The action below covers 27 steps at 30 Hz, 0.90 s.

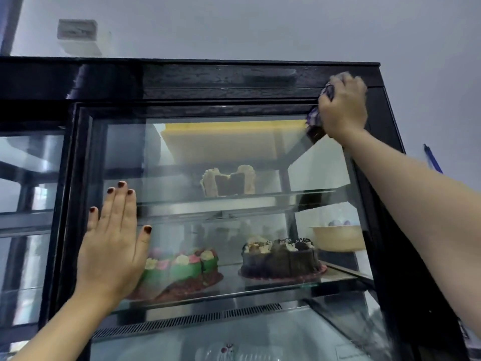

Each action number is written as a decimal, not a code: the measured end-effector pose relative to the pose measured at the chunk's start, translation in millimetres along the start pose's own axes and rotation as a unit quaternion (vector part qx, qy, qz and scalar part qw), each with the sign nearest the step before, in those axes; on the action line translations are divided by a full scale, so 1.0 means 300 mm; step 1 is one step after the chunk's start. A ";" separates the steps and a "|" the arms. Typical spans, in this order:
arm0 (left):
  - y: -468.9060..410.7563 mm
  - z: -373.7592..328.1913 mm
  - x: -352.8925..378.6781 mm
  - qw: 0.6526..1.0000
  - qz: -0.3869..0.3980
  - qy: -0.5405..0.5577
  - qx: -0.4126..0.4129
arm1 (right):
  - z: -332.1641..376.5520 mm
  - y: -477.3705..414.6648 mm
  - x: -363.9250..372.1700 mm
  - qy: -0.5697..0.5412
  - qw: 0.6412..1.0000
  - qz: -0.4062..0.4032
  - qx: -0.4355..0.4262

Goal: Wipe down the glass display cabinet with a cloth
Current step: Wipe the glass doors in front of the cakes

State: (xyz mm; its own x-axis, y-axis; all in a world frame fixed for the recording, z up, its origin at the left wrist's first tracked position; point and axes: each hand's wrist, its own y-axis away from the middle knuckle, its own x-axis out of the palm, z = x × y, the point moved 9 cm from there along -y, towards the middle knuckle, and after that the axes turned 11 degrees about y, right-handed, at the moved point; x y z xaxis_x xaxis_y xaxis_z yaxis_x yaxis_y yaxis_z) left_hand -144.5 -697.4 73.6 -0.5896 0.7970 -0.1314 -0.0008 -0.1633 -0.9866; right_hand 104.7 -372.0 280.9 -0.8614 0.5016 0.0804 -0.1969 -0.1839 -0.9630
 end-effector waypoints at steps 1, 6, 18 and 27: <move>-0.003 0.001 -0.002 1.000 -0.003 -0.002 0.006 | -0.036 -0.005 0.003 -0.002 1.000 -0.001 0.023; 0.000 -0.004 -0.002 1.000 -0.014 0.003 0.009 | -0.087 0.229 -0.014 -0.012 1.000 -0.002 -0.008; -0.002 0.022 0.018 1.000 -0.005 -0.021 0.005 | -0.045 0.160 -0.003 0.010 0.996 0.017 -0.089; 0.007 0.014 0.004 0.999 -0.033 0.020 0.001 | -0.124 0.342 -0.023 -0.020 0.999 0.000 -0.036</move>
State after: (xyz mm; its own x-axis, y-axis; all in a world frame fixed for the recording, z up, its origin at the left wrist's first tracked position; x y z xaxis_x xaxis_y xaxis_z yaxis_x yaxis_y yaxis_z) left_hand -148.6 -699.4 71.9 -0.5553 0.8287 -0.0695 -0.0409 -0.1107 -0.9930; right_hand 107.8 -362.9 171.9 -0.8798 0.4669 0.0894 -0.1640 -0.1214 -0.9790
